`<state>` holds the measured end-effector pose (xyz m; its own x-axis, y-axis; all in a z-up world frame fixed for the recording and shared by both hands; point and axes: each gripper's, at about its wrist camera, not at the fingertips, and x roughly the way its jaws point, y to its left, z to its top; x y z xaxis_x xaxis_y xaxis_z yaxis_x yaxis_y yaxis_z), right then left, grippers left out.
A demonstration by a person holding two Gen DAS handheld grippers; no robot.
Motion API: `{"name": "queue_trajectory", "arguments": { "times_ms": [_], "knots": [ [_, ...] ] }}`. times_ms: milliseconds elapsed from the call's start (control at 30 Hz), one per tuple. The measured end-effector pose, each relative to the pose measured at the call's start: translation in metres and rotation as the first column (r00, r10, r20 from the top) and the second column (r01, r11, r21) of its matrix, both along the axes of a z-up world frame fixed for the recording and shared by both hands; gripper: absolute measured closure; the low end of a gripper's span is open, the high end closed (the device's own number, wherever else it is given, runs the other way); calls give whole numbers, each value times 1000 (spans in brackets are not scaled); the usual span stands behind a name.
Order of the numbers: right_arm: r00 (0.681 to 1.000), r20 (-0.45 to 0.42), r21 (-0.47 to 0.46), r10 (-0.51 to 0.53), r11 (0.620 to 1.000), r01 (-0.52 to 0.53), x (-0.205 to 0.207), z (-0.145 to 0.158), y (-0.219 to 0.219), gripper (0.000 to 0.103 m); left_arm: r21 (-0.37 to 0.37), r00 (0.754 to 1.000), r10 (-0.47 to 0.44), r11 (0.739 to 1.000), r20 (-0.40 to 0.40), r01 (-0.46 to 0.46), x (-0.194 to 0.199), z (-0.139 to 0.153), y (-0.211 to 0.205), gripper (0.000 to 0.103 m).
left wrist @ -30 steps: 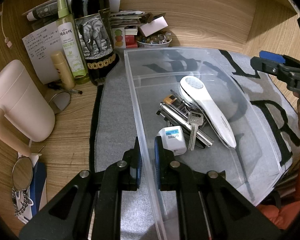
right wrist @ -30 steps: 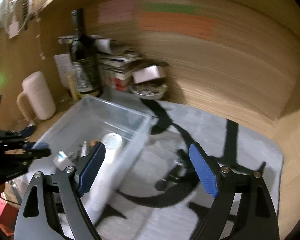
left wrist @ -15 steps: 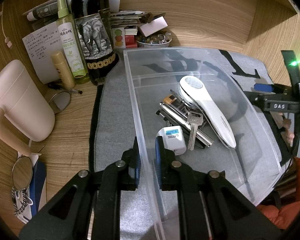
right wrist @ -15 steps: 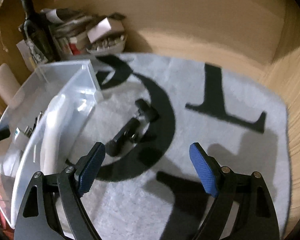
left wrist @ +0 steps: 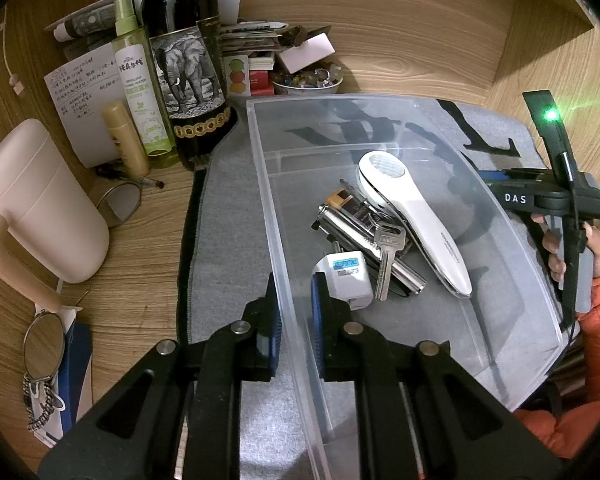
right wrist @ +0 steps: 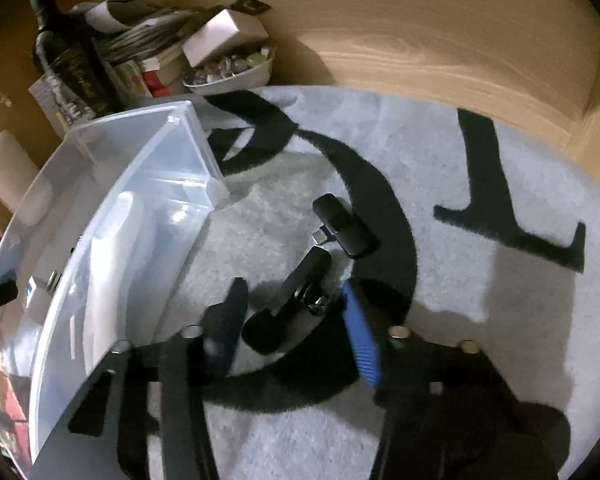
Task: Organize rigid objects
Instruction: 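Grasp the black plastic handle piece on the rug with the right gripper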
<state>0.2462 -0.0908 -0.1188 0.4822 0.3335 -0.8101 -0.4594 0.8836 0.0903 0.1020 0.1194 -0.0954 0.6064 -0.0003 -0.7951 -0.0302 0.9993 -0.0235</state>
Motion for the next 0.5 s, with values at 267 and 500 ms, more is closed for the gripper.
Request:
{"name": "queue_trajectory", "arguments": {
  "times_ms": [267, 500],
  "knots": [
    [998, 49, 8, 25, 1000, -25, -9, 9, -1, 80, 0, 1000, 1, 1000, 1, -1, 0, 0, -1, 91],
    [991, 126, 14, 52, 998, -55, -24, 28, 3, 81, 0, 1000, 1, 1000, 1, -1, -1, 0, 0, 91]
  ]
}}
